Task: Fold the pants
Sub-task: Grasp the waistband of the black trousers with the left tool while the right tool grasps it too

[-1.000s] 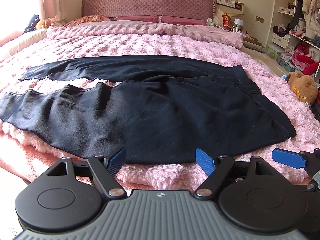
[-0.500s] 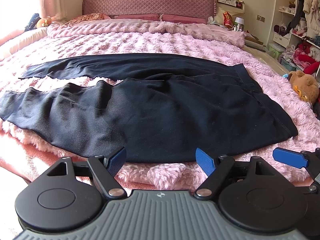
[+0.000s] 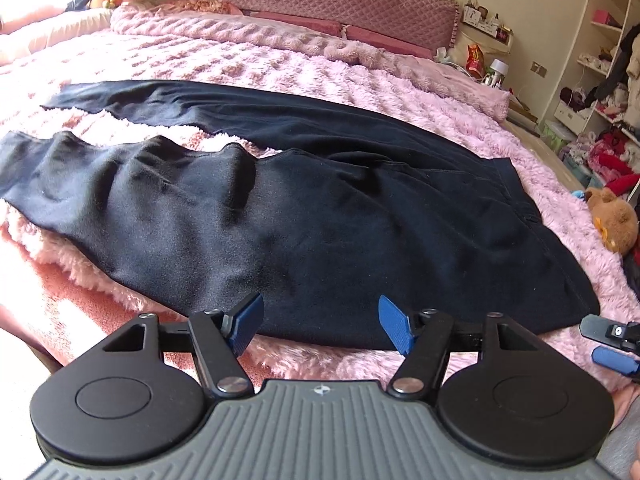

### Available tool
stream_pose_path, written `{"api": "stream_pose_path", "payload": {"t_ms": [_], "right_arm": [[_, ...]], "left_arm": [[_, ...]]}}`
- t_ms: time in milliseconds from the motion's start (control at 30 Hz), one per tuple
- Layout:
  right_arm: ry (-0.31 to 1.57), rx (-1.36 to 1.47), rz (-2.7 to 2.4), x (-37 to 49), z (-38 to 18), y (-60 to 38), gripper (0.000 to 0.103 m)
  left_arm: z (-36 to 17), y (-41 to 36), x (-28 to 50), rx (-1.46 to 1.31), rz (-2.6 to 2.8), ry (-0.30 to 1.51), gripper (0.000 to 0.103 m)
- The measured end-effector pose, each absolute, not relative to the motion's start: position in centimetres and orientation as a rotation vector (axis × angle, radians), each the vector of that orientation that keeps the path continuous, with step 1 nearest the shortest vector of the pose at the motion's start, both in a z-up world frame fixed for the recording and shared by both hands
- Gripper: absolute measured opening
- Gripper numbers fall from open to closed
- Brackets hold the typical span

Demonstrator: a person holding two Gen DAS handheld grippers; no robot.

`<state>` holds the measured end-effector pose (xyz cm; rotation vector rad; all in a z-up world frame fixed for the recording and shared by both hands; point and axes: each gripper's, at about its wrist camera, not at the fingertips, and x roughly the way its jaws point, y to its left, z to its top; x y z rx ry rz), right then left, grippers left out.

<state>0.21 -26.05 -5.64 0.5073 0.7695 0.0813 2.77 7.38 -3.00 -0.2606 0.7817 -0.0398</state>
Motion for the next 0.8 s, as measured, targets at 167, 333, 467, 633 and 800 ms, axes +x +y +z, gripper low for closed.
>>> {"api": "stream_pose_path", "payload": {"t_ms": [167,333,467,633,800], "right_arm": [[0.823,0.794,0.071,1.5,-8.5,-30.2,0.075],[0.796,0.876,0.086,1.8,-9.4,-30.8,0.069],[0.753,0.966,0.101,1.7,-9.9,-31.7,0.063],[0.713,1.111,0.090,1.7,-11.1,-33.4,0.062],[0.670,1.241,0.137,2.5,-12.6,-34.6,0.047]], "left_arm": [[-5.2,11.4,3.6,-0.545,-0.091,0.871,0.074],[-8.1,15.2,4.2,-0.822,-0.065,0.926,0.066],[-9.9,17.4,4.8,-0.963,-0.117,0.955,0.066],[-11.7,21.3,4.9,-1.172,-0.019,0.896,0.066],[-14.2,23.3,5.8,-1.442,-0.159,0.798,0.065]]}}
